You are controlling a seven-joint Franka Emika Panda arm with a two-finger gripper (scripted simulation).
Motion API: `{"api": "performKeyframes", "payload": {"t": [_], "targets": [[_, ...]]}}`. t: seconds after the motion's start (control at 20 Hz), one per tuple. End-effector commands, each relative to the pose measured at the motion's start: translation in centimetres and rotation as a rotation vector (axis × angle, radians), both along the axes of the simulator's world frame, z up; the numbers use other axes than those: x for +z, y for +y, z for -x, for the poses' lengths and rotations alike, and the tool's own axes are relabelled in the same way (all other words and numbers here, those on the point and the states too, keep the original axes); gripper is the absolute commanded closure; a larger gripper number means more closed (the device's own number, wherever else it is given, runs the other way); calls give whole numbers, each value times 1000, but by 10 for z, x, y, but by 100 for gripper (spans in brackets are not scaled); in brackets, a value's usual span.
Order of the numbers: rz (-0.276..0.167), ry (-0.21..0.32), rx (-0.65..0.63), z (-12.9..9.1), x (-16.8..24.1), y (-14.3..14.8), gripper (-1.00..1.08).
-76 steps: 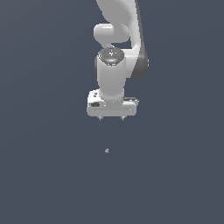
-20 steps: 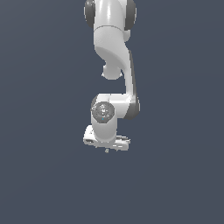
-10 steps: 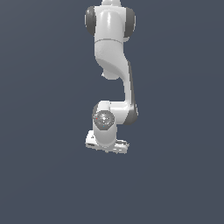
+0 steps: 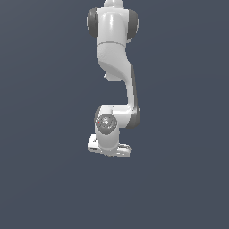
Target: Pick up the object and move it to a goal position.
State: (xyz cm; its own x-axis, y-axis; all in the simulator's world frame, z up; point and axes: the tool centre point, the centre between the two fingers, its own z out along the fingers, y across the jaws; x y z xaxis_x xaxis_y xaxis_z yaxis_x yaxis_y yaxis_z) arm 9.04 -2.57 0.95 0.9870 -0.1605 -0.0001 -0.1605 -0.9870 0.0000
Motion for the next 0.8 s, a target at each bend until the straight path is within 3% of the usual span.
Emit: {"api": "performKeyframes", "payload": {"t": [0.0, 0.4, 0.75], "targets": [[0, 0, 0, 0, -1, 0, 108], [0, -1, -3, 0, 5, -2, 108], [0, -7, -24, -2, 40, -14, 108]]}}
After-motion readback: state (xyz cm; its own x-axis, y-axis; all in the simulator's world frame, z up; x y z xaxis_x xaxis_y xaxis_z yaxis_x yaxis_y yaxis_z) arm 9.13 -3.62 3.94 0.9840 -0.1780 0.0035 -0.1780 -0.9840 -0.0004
